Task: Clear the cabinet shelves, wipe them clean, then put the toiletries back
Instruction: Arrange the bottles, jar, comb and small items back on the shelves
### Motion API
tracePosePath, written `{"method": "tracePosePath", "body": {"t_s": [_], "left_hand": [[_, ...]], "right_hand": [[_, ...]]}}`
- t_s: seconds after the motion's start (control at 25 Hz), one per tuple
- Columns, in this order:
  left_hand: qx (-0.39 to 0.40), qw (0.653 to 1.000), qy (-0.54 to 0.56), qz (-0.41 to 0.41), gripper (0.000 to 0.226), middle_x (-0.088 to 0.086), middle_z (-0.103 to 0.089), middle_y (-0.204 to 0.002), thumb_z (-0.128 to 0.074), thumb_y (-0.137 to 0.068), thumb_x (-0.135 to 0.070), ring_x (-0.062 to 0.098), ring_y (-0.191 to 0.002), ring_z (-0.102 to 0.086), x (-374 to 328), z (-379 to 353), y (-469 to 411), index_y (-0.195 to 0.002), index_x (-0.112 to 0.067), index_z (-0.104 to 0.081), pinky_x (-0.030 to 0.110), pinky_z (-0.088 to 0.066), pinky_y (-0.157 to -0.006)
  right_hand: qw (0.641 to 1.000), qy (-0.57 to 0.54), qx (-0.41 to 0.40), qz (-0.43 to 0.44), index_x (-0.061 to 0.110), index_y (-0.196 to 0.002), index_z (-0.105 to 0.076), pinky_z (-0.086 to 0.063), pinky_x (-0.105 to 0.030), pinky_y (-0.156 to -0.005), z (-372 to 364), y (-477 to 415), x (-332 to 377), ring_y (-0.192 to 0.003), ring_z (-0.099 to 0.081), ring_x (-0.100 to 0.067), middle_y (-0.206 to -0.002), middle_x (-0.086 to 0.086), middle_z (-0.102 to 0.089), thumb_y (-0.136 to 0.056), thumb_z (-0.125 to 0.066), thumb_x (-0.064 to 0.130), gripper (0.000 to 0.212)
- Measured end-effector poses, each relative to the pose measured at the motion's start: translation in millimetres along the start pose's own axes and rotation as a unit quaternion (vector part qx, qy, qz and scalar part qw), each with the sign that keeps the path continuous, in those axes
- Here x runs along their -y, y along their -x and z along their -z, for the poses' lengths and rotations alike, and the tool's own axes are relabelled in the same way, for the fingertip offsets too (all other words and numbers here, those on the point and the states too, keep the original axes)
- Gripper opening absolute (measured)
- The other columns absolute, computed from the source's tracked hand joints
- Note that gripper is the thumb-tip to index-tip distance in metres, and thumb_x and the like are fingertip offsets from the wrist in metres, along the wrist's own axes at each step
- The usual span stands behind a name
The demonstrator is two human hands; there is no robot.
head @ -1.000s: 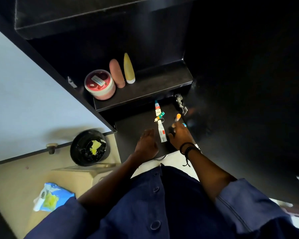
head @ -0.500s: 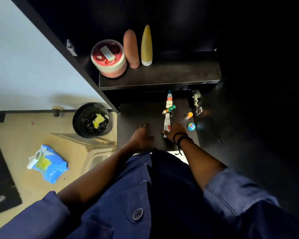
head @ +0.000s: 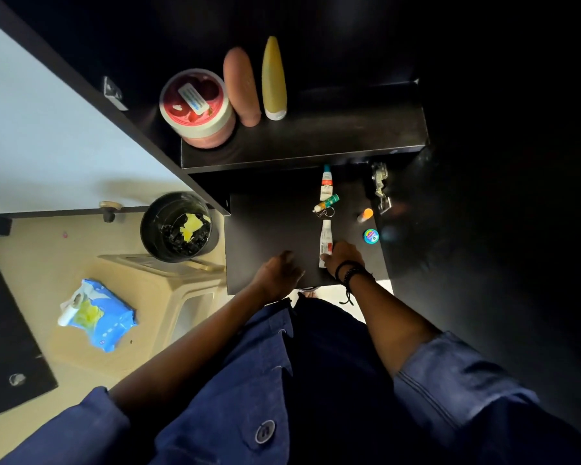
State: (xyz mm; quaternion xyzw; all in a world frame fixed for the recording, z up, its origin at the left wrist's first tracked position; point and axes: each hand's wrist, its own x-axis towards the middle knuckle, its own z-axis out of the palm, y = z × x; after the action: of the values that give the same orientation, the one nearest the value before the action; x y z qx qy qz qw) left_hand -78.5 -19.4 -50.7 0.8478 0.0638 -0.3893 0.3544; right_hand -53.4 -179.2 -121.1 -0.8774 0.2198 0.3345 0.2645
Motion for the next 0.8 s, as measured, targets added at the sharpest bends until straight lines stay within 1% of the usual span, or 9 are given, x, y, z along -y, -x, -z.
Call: {"method": "tracePosePath", "body": {"t_s": [0.12, 0.24, 0.36, 0.4, 0.48, 0.56, 0.64, 0.72, 0.8], "left_hand": [[-0.006, 1.0, -0.011, -0.015, 0.034, 0.007, -0.06, -0.116, -0.055, -0.094, -0.021, 0.023, -0.11, -0.057, 0.4, -4.6, 2.0, -0.124, -0.007, -0.051, 0.029, -0.043, -0.096], [-0.016, 1.0, 0.013, -0.015, 0.03, 0.002, -0.059, -0.107, -0.053, -0.095, -0.025, 0.018, -0.099, -0.056, 0.6, -7.1, 5.1, -0.121, -0.01, -0.054, 0.027, -0.042, -0.086], [-0.024, 0.998, 0.055, 0.002, 0.032, 0.011, -0.061, -0.116, -0.052, -0.096, -0.026, 0.022, -0.102, -0.057, 2.4, -9.4, 4.4, -0.122, -0.008, -0.052, 0.035, -0.045, -0.092], [-0.026, 0.998, 0.064, 0.003, 0.034, 0.013, -0.061, -0.121, -0.051, -0.096, -0.027, 0.023, -0.105, -0.057, 3.6, -9.4, 4.8, -0.124, -0.007, -0.051, 0.037, -0.045, -0.094], [-0.022, 0.998, 0.063, 0.006, 0.038, 0.012, -0.058, -0.128, -0.05, -0.097, -0.028, 0.024, -0.113, -0.056, 5.3, -8.6, 8.2, -0.128, -0.008, -0.049, 0.033, -0.043, -0.096], [-0.009, 0.998, 0.059, 0.003, 0.038, 0.011, -0.058, -0.128, -0.049, -0.097, -0.028, 0.022, -0.112, -0.055, 8.1, -8.7, 11.9, -0.128, -0.007, -0.049, 0.032, -0.042, -0.096], [-0.008, 0.998, 0.065, -0.002, 0.037, 0.012, -0.058, -0.127, -0.05, -0.096, -0.027, 0.023, -0.111, -0.056, 12.0, -9.4, 14.0, -0.127, -0.007, -0.05, 0.035, -0.043, -0.098], [-0.024, 0.997, 0.078, 0.0, 0.035, 0.013, -0.06, -0.122, -0.054, -0.095, -0.026, 0.024, -0.111, -0.058, 19.3, -7.8, 12.4, -0.126, -0.009, -0.05, 0.038, -0.045, -0.101], [-0.05, 0.996, 0.07, 0.006, 0.031, 0.013, -0.062, -0.113, -0.055, -0.094, -0.026, 0.026, -0.103, -0.06, 26.7, -3.9, 13.5, -0.121, -0.011, -0.052, 0.042, -0.047, -0.097]], "right_hand": [[0.999, -0.031, 0.015, 0.008, 0.006, -0.12, -0.061, -0.047, -0.04, -0.095, -2.8, 1.8, -7.6, -0.114, -0.057, -0.037, -0.124, -0.018, -0.062, -0.092, -0.058, 0.026, 0.035], [0.995, -0.077, 0.039, 0.042, -0.002, -0.108, -0.067, -0.05, -0.041, -0.093, -5.9, 6.3, -8.5, -0.11, -0.06, -0.038, -0.116, -0.023, -0.065, -0.092, -0.057, 0.022, 0.031], [0.99, -0.127, 0.048, 0.044, -0.007, -0.098, -0.069, -0.052, -0.038, -0.085, -7.7, 9.1, -4.3, -0.101, -0.065, -0.036, -0.106, -0.024, -0.069, -0.091, -0.058, 0.02, 0.03], [0.99, -0.127, 0.032, 0.042, -0.005, -0.097, -0.07, -0.051, -0.036, -0.083, -7.5, 10.6, -2.1, -0.1, -0.065, -0.036, -0.104, -0.023, -0.069, -0.09, -0.059, 0.023, 0.031], [0.994, -0.106, -0.017, 0.022, 0.002, -0.105, -0.07, -0.051, -0.037, -0.085, -7.2, 11.5, -2.1, -0.104, -0.064, -0.035, -0.11, -0.018, -0.069, -0.086, -0.064, 0.033, 0.037], [0.994, -0.102, -0.039, -0.02, 0.009, -0.114, -0.066, -0.05, -0.04, -0.089, -8.2, 12.9, -3.4, -0.109, -0.061, -0.034, -0.116, -0.014, -0.066, -0.08, -0.069, 0.043, 0.048], [0.996, -0.069, -0.05, -0.034, 0.012, -0.118, -0.063, -0.05, -0.041, -0.09, -13.2, 12.5, -3.1, -0.111, -0.06, -0.033, -0.12, -0.013, -0.064, -0.077, -0.071, 0.05, 0.056], [0.997, -0.023, -0.066, -0.027, 0.012, -0.12, -0.06, -0.048, -0.04, -0.092, -15.8, 11.5, 2.4, -0.115, -0.058, -0.033, -0.124, -0.013, -0.062, -0.078, -0.07, 0.046, 0.055], [0.998, -0.021, -0.059, -0.028, 0.01, -0.123, -0.058, -0.047, -0.038, -0.094, -17.1, 8.3, 9.7, -0.118, -0.056, -0.033, -0.128, -0.013, -0.059, -0.081, -0.07, 0.038, 0.052]]}}
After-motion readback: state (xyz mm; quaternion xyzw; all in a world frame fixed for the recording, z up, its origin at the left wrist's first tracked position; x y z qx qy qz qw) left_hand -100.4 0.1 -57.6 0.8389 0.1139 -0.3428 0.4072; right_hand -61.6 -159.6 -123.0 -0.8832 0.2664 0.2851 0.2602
